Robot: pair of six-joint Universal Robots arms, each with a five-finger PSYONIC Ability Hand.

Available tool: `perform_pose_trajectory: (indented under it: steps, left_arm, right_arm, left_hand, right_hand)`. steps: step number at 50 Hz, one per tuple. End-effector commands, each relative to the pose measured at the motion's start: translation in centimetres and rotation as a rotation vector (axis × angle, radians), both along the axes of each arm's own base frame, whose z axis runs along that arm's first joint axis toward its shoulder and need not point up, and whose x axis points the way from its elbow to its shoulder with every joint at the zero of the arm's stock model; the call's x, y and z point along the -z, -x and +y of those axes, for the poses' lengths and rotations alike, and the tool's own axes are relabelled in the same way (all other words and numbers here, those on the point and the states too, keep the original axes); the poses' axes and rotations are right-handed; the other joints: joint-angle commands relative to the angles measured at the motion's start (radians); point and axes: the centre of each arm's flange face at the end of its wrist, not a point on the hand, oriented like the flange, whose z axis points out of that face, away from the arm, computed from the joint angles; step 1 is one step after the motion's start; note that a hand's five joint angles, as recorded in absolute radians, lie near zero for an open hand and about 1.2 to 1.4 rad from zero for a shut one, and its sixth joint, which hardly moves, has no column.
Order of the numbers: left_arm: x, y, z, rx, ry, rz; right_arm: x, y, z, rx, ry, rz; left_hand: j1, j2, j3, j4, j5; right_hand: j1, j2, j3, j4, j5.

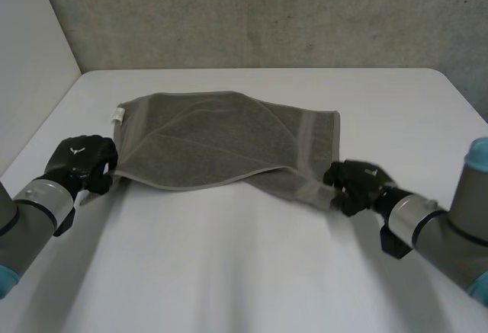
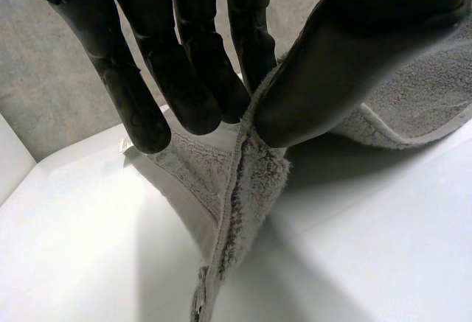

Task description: Fold the towel.

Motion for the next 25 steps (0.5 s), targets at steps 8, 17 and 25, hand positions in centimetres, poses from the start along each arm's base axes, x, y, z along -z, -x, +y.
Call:
perform_pose_trajectory:
  steps: [8,17,25]
  left_arm:
    - [-3.5,0.2,2.7,0.022,0.074,-0.003]
    - [-6.9,0.2,6.8,0.093,0.166,0.018]
    - [-9.5,0.3,10.1,0.135,0.207,0.026]
  right_arm:
    - [-7.1,6.8,-2.9,0.058,0.261,0.139]
    - [-10.4,10.5,-2.1,0.044,0.286,0.181]
    - [-13.7,12.6,-0.3,0.038,0.335,0.144]
  left_hand:
    - [0.098,0.037,0.044,0.033,0.087]
    - [0.098,0.037,0.044,0.033,0.087]
    - [0.098,0.037,0.044,0.033,0.087]
  right_hand:
    - [0.060,0.068,0.053,0.054,0.053]
    - [0.060,0.068,0.053,0.054,0.053]
    - [0.060,0.068,0.053,0.054,0.053]
